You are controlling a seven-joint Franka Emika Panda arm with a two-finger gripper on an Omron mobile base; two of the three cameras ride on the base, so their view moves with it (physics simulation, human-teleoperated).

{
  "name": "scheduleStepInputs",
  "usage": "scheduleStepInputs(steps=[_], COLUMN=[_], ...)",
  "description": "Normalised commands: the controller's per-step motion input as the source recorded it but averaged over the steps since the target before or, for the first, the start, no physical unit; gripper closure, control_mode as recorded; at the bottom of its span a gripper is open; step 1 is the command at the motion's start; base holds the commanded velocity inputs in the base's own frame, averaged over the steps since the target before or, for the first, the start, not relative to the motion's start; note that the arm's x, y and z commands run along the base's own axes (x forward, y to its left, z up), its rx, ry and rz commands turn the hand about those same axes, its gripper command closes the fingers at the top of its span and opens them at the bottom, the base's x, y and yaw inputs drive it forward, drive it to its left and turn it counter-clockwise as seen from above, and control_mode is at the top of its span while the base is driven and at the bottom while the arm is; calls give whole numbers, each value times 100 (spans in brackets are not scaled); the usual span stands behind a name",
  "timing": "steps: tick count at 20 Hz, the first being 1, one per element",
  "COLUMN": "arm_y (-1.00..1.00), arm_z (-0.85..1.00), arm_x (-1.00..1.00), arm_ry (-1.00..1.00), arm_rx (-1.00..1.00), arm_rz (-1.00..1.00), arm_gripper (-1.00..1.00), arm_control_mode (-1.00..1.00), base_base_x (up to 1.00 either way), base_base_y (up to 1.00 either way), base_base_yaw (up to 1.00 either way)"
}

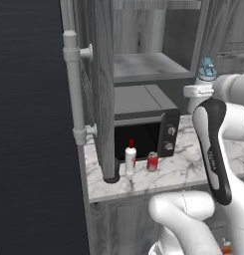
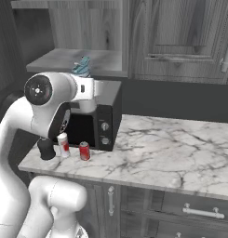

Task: Sort all alcoholic drinks to one cabinet, and non-alcoholic drinks to the other.

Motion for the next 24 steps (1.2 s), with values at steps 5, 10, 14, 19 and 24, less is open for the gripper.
scheduleStepInputs(steps=[5,10,14,19,24], arm_y=[12,15,12,15,11], arm_z=[42,40,37,27,25], arm_x=[0,0,4,14,16], arm_ry=[-7,-8,-10,-6,-2], arm_rx=[0,1,1,2,1], arm_rz=[0,0,0,0,-2], arm_gripper=[100,100,100,100,100], arm_control_mode=[-100,-100,-100,-100,-100], base_base_x=[0,0,0,0,0], base_base_y=[0,0,0,0,0], base_base_yaw=[0,0,0,0,0])
